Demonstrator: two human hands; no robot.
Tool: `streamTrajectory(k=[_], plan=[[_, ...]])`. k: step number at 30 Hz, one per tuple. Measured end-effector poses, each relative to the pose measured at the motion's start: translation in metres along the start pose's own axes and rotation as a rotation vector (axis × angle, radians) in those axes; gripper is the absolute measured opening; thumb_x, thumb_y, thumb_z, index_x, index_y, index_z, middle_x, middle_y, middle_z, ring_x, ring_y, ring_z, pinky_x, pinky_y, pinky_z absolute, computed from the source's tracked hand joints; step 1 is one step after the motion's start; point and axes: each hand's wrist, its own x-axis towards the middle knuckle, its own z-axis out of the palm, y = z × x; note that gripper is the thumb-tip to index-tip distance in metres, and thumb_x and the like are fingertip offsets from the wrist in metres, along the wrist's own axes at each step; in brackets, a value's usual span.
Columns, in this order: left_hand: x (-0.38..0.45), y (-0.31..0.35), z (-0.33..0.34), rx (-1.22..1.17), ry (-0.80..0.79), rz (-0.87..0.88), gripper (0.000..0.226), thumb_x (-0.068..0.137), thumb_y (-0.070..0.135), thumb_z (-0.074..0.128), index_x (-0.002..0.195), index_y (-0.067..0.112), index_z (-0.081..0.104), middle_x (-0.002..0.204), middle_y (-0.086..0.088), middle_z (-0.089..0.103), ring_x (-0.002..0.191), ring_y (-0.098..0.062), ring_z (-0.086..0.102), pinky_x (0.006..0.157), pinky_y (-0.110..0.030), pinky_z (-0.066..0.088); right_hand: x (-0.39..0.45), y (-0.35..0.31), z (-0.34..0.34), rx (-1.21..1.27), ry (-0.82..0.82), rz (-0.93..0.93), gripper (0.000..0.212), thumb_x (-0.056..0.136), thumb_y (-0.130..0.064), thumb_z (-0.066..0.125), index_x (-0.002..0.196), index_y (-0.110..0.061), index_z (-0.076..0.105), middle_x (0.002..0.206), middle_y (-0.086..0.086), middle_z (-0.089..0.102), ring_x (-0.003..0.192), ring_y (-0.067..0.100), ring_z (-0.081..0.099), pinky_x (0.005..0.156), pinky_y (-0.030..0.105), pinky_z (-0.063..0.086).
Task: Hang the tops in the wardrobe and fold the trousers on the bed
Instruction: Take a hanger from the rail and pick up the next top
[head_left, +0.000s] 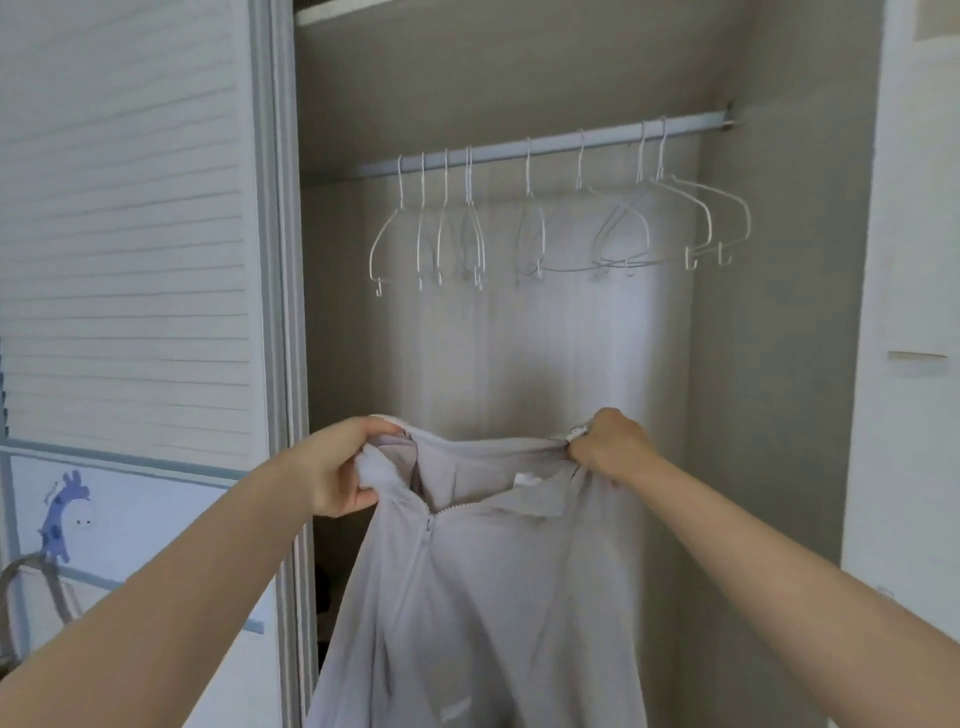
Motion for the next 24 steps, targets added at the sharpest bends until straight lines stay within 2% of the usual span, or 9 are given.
streamTrajectory(k=[5, 8, 10, 12, 14, 17, 19, 23, 24], plan=[[0.023, 0.042, 0.031, 0.005, -0.102, 0.06, 0.008, 0.088, 0.019, 0.064, 0.083, 0.012, 0.065, 0.071, -0.006, 0.063, 0.064, -0.018, 0.06, 0.055, -0.025, 0.055, 0.033, -0.03, -0.034, 0.118, 0.05, -0.037, 0.017, 0.075, -0.019, 0.061, 0.072, -0.012, 0.047, 0.079, 0.005, 0.054, 0.068, 0.02, 0.054, 0.056, 0.025, 0.048], [0.038, 0.058, 0.048, -0.003, -0.091, 0.089, 0.015, 0.091, 0.018, 0.061, 0.079, 0.01, 0.063, 0.066, -0.006, 0.062, 0.053, -0.018, 0.06, 0.048, -0.025, 0.056, 0.043, -0.048, -0.06, 0.062, 0.23, -0.102, 0.018, 0.075, -0.012, 0.052, 0.061, -0.012, 0.04, 0.064, 0.004, 0.047, 0.058, 0.025, 0.047, 0.049, 0.023, 0.032], [0.051, 0.065, 0.057, 0.0, -0.081, 0.107, 0.016, 0.092, 0.018, 0.06, 0.078, 0.01, 0.062, 0.066, -0.006, 0.061, 0.051, -0.017, 0.059, 0.047, -0.025, 0.055, 0.05, -0.059, -0.078, 0.034, 0.407, -0.146, 0.015, 0.076, -0.007, 0.048, 0.063, -0.013, 0.043, 0.062, 0.004, 0.045, 0.056, 0.025, 0.044, 0.048, 0.024, 0.028], [0.064, 0.071, 0.066, 0.011, -0.069, 0.13, 0.014, 0.092, 0.019, 0.06, 0.081, 0.011, 0.061, 0.072, -0.005, 0.059, 0.06, -0.016, 0.056, 0.048, -0.024, 0.054, 0.06, -0.07, -0.097, 0.068, 0.613, -0.2, 0.01, 0.082, -0.007, 0.046, 0.08, -0.009, 0.056, 0.074, 0.006, 0.051, 0.067, 0.028, 0.047, 0.057, 0.027, 0.034], [0.077, 0.075, 0.075, 0.028, -0.063, 0.158, 0.014, 0.092, 0.019, 0.059, 0.081, 0.011, 0.062, 0.072, -0.004, 0.06, 0.064, -0.017, 0.056, 0.05, -0.024, 0.054, 0.073, -0.081, -0.118, 0.14, 0.781, -0.241, 0.019, 0.091, -0.013, 0.044, 0.098, -0.006, 0.06, 0.086, 0.012, 0.057, 0.079, 0.033, 0.052, 0.067, 0.03, 0.035], [0.091, 0.078, 0.086, 0.056, -0.059, 0.226, 0.015, 0.091, 0.018, 0.061, 0.08, 0.01, 0.066, 0.072, -0.007, 0.065, 0.068, -0.021, 0.059, 0.068, -0.032, 0.054, 0.096, -0.091, -0.148, 0.167, 0.905, -0.277, 0.027, 0.096, -0.017, 0.038, 0.105, -0.005, 0.061, 0.103, 0.02, 0.065, 0.098, 0.039, 0.057, 0.071, 0.035, 0.04], [0.097, 0.08, 0.091, 0.084, -0.044, 0.27, 0.011, 0.089, 0.018, 0.065, 0.084, 0.009, 0.067, 0.077, -0.011, 0.065, 0.071, -0.024, 0.059, 0.08, -0.037, 0.051, 0.113, -0.091, -0.168, 0.075, 0.952, -0.269, 0.029, 0.097, -0.014, 0.037, 0.11, -0.002, 0.06, 0.109, 0.024, 0.064, 0.106, 0.041, 0.054, 0.081, 0.038, 0.042], [0.115, 0.085, 0.096, 0.09, -0.03, 0.336, 0.014, 0.087, 0.018, 0.07, 0.093, 0.004, 0.068, 0.079, -0.014, 0.067, 0.071, -0.026, 0.062, 0.07, -0.034, 0.054, 0.145, -0.077, -0.206, -0.131, 0.926, -0.157, 0.03, 0.096, -0.012, 0.041, 0.113, 0.004, 0.06, 0.119, 0.027, 0.061, 0.12, 0.04, 0.05, 0.096, 0.038, 0.041], [0.118, 0.085, 0.095, 0.094, -0.014, 0.354, 0.02, 0.087, 0.017, 0.07, 0.097, 0.001, 0.068, 0.085, -0.017, 0.069, 0.075, -0.028, 0.063, 0.073, -0.037, 0.054, 0.153, -0.073, -0.213, -0.178, 0.911, -0.126, 0.03, 0.095, -0.012, 0.042, 0.114, 0.005, 0.059, 0.121, 0.027, 0.06, 0.12, 0.04, 0.05, 0.097, 0.038, 0.041]])
